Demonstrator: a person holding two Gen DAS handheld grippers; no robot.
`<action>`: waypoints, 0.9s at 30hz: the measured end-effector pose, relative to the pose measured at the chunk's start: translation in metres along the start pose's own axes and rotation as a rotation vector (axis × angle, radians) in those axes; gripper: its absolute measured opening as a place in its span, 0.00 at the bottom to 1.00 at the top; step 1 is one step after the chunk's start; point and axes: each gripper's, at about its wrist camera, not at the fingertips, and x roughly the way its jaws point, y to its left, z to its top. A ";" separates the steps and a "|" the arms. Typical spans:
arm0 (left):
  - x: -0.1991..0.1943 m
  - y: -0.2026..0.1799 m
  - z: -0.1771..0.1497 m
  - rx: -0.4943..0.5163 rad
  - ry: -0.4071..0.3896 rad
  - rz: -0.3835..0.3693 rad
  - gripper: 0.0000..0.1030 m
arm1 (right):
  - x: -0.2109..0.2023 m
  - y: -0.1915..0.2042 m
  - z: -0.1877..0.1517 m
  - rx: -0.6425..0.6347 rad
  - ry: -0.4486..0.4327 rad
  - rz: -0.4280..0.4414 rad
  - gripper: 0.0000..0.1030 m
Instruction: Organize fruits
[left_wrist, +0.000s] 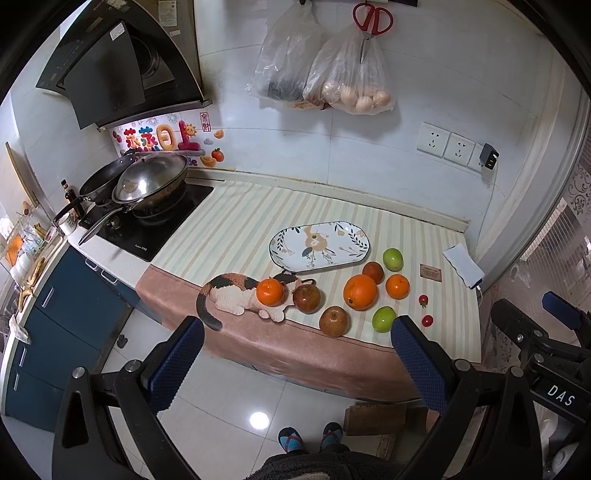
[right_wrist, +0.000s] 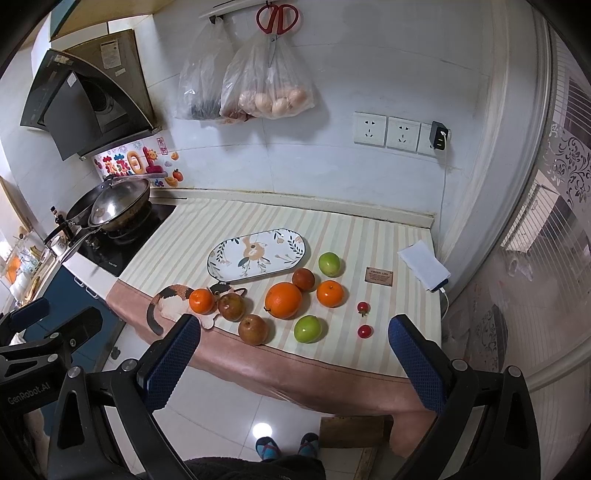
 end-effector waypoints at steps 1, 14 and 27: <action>-0.001 0.000 0.000 -0.002 0.001 -0.001 1.00 | 0.000 0.000 0.000 0.000 0.000 -0.001 1.00; 0.000 -0.001 0.000 -0.001 0.001 -0.001 1.00 | 0.000 0.001 0.000 0.001 0.000 0.001 1.00; 0.003 0.002 0.004 -0.002 -0.002 -0.003 1.00 | 0.007 0.001 0.011 0.021 -0.010 0.003 1.00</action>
